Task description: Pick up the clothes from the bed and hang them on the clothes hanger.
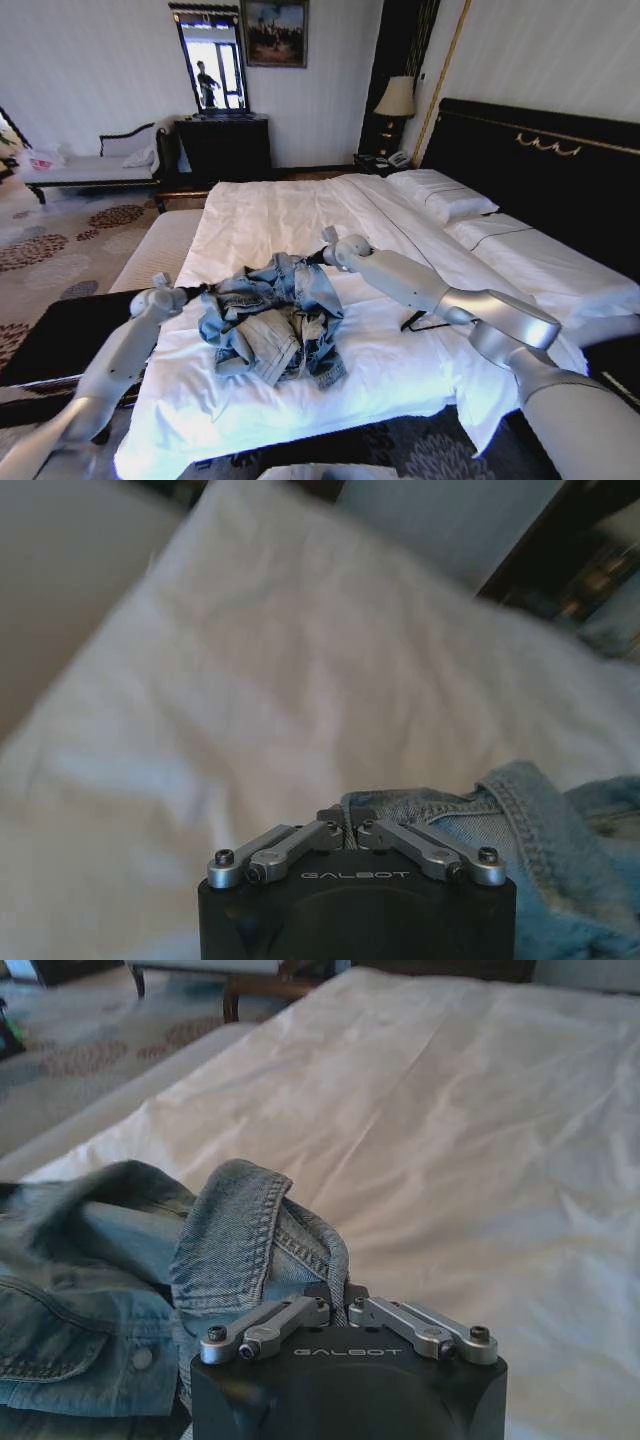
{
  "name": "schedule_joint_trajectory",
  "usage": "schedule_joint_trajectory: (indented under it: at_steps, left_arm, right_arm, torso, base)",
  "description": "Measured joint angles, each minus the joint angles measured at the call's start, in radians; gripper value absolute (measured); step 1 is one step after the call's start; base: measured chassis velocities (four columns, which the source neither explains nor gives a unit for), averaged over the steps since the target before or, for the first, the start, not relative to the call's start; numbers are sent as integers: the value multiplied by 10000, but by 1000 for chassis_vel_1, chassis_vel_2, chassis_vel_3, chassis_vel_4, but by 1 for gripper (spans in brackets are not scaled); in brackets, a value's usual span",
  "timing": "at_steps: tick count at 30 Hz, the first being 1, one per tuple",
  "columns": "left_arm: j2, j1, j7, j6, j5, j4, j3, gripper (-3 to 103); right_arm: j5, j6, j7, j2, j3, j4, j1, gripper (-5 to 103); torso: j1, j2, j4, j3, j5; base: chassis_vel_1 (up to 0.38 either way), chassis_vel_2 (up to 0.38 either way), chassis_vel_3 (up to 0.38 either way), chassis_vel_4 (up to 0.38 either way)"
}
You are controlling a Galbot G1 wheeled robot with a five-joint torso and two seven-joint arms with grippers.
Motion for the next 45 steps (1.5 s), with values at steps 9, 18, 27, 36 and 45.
schedule_joint_trajectory:
  at_steps: [9,18,27,36,45]
  left_arm:
    - [1049,372,-245,-1368,-182,-2272,-709,2]
    - [2315,-701,-845,-1900,-877,-3688,-526,2]
    - [3061,-3413,-1156,-2091,-1439,-3617,1357,2]
    - [3138,-7305,-1251,-2020,-2275,-2899,4130,2]
    - [3729,-7360,-1804,-1797,-3262,-4011,3857,2]
  right_arm:
    - [-147,368,446,-916,732,1764,96,3]
    - [1,756,1060,-1103,1373,2361,851,3]
    - [155,1085,1649,-1080,1673,2423,1824,3]
    - [279,1459,1700,-914,1771,1887,2957,3]
    - [1223,1549,1787,-1611,1856,2339,3297,3]
  torso:
    - [0,0,-5,-1,0]
    - [0,0,-3,0,0]
    - [0,-1,4,-1,-1]
    - [2,-1,-2,1,3]
    - [2,-1,-4,1,2]
  base:
    - [0,0,0,0]
    - [0,0,0,0]
    - [0,0,0,0]
    - [0,0,0,0]
    - [0,0,0,0]
